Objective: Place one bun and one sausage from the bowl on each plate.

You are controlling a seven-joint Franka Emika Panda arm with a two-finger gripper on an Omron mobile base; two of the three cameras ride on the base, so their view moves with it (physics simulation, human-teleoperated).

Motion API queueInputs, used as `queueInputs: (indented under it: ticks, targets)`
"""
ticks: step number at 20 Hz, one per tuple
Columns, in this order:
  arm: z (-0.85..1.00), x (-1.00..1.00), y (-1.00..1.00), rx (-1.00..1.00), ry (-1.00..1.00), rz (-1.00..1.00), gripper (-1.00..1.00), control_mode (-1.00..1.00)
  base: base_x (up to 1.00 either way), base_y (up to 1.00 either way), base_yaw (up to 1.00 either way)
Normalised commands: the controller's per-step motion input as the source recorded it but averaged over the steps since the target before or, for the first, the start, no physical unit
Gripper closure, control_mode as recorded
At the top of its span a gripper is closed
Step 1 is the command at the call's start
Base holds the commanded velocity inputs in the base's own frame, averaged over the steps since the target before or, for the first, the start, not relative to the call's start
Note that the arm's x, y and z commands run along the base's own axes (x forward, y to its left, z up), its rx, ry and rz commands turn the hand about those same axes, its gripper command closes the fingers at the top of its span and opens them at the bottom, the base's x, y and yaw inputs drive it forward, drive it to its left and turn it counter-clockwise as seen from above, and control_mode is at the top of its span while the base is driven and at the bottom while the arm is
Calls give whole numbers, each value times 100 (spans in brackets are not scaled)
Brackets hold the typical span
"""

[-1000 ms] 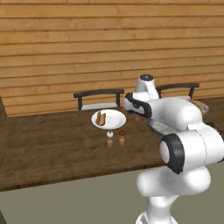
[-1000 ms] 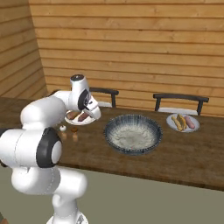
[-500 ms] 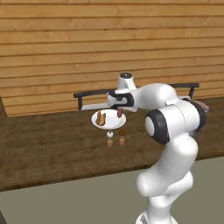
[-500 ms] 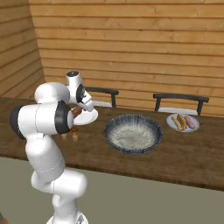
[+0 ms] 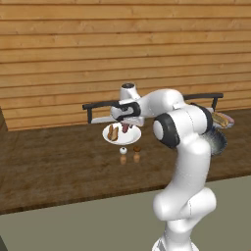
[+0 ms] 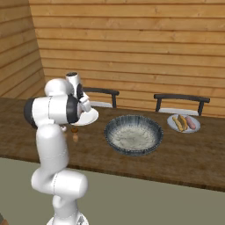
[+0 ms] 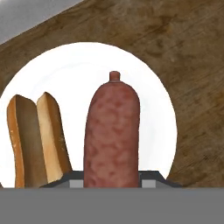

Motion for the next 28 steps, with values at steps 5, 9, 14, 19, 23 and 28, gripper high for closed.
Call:
queueInputs:
  ticks: [5, 9, 14, 19, 23, 28]
  targets:
    - [-51, 38, -1, 0, 13, 1, 100, -100, 0, 0, 0]
    - [-28, 28, 0, 0, 5, 1, 100, -100, 0, 0, 0]
    - [-9, 15, 0, 0, 0, 2, 100, -100, 0, 0, 0]
    - [-2, 10, 0, 0, 0, 4, -100, -100, 0, 0, 0]
    - [0, 0, 0, 0, 0, 4, -100, -100, 0, 0, 0]
    - [7, -5, 0, 0, 0, 1, -100, -100, 0, 0, 0]
